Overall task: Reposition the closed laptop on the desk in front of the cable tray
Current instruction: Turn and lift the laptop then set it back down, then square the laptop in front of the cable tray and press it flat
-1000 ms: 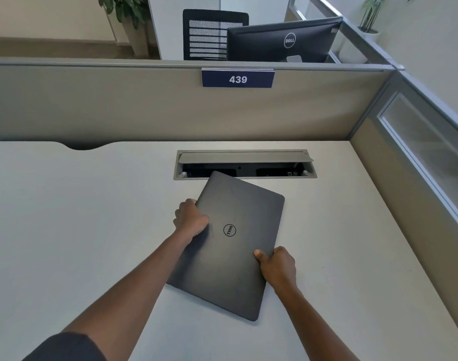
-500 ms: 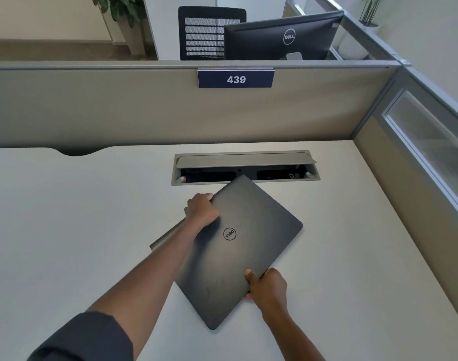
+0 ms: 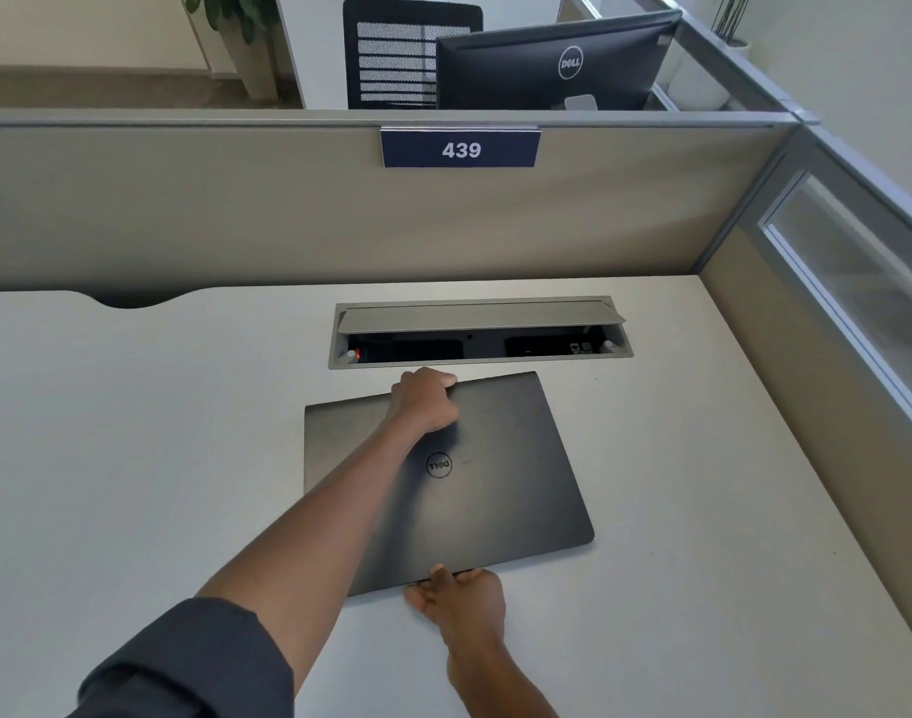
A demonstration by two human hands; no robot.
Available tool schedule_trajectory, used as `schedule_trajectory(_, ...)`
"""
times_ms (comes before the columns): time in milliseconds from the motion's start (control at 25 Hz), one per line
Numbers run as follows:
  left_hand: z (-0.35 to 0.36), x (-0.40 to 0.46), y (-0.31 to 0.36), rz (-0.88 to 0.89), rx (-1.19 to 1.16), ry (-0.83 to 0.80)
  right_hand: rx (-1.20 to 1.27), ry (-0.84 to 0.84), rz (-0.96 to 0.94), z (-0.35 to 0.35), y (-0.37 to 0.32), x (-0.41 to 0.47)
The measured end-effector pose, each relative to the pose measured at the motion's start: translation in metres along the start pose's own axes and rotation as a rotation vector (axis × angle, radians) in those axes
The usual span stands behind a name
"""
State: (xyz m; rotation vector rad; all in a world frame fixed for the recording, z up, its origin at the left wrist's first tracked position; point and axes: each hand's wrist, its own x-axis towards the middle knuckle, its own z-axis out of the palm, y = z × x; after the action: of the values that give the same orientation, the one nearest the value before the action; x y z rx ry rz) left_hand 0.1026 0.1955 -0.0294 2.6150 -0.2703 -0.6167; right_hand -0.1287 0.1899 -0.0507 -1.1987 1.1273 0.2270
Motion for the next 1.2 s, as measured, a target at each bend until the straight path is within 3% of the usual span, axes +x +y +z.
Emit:
schedule_trajectory(160, -0.001, 0.008, 0.003, 0.094, 0.089, -0.035, 0.164, -0.046, 0.103, 0.008, -0.008, -0.002)
schedule_trajectory(400, 0.013, 0.011, -0.003, 0.182, 0.173, -0.037, 0.141, -0.076, 0.126, 0.008, -0.011, -0.001)
schedule_trajectory(760, 0.056, -0.059, -0.048, 0.273, 0.221, 0.148, 0.0, -0.144, 0.075, -0.016, -0.013, 0.002)
schedule_trajectory(1200, 0.061, -0.163, -0.126, 0.064, 0.158, 0.262, -0.323, 0.171, -0.201, -0.102, -0.026, 0.016)
